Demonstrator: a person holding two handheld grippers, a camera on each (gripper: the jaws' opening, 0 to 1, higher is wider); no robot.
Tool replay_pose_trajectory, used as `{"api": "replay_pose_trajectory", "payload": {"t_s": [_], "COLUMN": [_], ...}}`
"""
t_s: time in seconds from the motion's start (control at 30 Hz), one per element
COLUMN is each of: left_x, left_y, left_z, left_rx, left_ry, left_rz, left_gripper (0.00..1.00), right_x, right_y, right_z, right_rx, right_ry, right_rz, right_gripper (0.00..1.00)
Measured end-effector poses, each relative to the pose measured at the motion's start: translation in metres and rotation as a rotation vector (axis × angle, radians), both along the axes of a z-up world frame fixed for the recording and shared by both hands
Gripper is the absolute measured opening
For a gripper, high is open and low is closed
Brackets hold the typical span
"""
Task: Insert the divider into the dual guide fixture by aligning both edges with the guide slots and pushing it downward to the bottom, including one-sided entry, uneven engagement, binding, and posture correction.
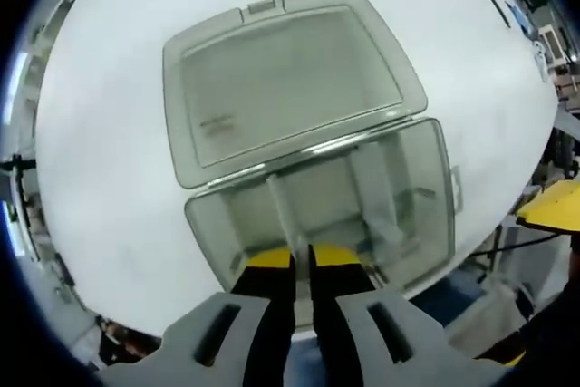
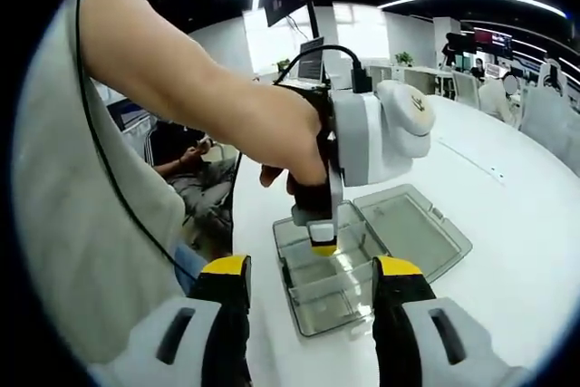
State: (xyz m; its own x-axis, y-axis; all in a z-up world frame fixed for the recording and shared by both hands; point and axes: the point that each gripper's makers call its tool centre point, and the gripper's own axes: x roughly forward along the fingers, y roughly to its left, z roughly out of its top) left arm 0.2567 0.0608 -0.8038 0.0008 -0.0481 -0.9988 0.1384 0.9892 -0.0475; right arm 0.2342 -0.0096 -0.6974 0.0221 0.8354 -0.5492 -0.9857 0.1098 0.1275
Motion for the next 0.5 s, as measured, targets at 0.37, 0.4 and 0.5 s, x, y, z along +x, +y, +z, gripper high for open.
{"api": "replay_pose_trajectory", "payload": {"t_s": [0.37, 0.4, 0.5], "left_x": [0.008, 0.008, 0.012], "left_y": [0.0, -0.001, 0.0], "left_z": [0.001, 0.002, 0.005], "left_rx": [-0.072, -0.077, -0.089], "left_ry": [-0.077, -0.082, -0.105], "left_rz": [0.005, 0.003, 0.011], "left_gripper": [0.09, 0.09, 0.11], "right_x": [0.0, 0.0, 0.0], "right_y": [0.002, 0.002, 0.002], "right_z": [0.001, 0.001, 0.001], "right_rx": [0.006, 0.007, 0.008], "right_ry": [0.002, 0.002, 0.002], "right_rz": [-0.004, -0.004, -0.006], "right_gripper": [0.51, 0.51, 0.51]}}
